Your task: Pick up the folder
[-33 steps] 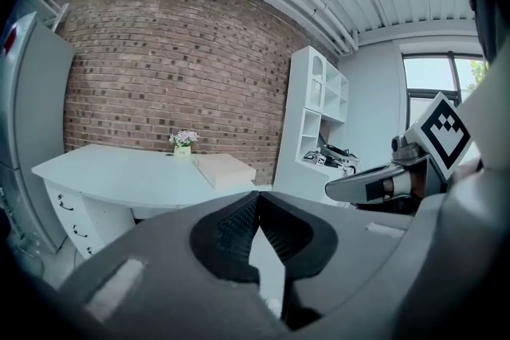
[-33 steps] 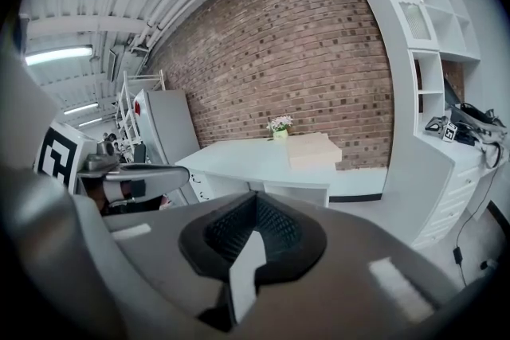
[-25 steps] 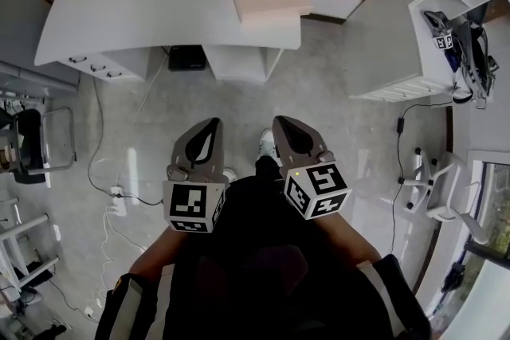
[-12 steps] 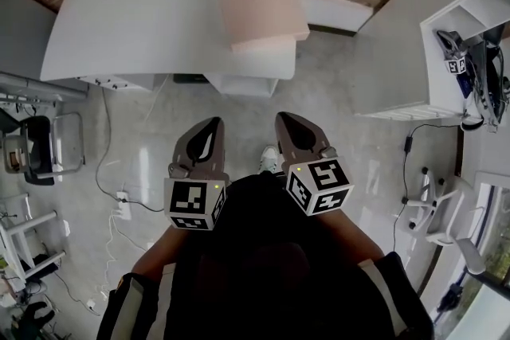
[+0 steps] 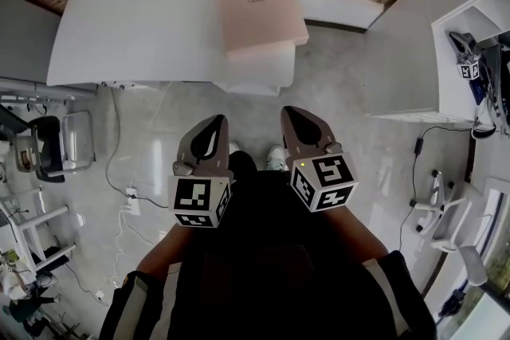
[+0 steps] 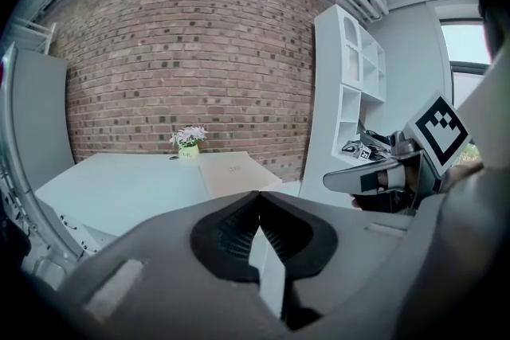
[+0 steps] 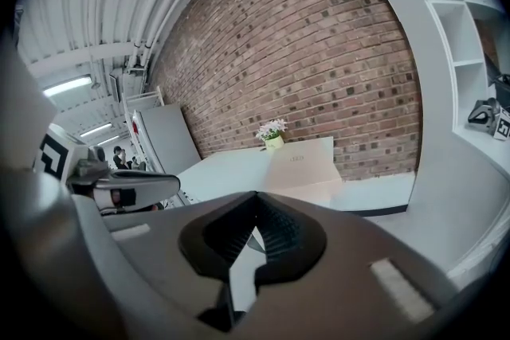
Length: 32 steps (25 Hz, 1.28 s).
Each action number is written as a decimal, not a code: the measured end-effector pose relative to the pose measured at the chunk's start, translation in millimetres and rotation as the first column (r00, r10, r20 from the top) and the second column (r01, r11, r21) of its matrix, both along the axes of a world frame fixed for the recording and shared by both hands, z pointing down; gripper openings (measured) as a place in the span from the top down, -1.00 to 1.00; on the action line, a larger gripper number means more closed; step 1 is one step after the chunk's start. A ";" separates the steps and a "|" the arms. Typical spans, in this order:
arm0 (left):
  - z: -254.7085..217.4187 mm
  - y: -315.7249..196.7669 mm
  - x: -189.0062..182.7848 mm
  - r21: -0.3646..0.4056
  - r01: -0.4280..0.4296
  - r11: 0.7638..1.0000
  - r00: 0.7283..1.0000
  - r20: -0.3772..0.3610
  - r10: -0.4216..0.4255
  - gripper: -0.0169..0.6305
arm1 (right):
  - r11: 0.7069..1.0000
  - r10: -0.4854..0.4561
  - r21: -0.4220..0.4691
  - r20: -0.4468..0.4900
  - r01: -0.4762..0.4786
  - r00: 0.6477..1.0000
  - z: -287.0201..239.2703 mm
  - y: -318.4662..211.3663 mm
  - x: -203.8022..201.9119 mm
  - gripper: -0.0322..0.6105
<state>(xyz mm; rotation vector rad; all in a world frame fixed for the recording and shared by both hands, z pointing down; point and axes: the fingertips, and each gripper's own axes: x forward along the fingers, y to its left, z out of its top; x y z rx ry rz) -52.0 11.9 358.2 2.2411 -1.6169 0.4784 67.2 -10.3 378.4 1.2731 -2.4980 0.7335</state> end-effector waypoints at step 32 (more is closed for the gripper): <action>99.1 -219.3 -25.0 -0.240 -0.084 0.967 0.987 -0.152 0.048 0.03 | 0.974 0.107 -0.180 -0.164 -0.136 0.981 75.9 -214.3 0.3 0.40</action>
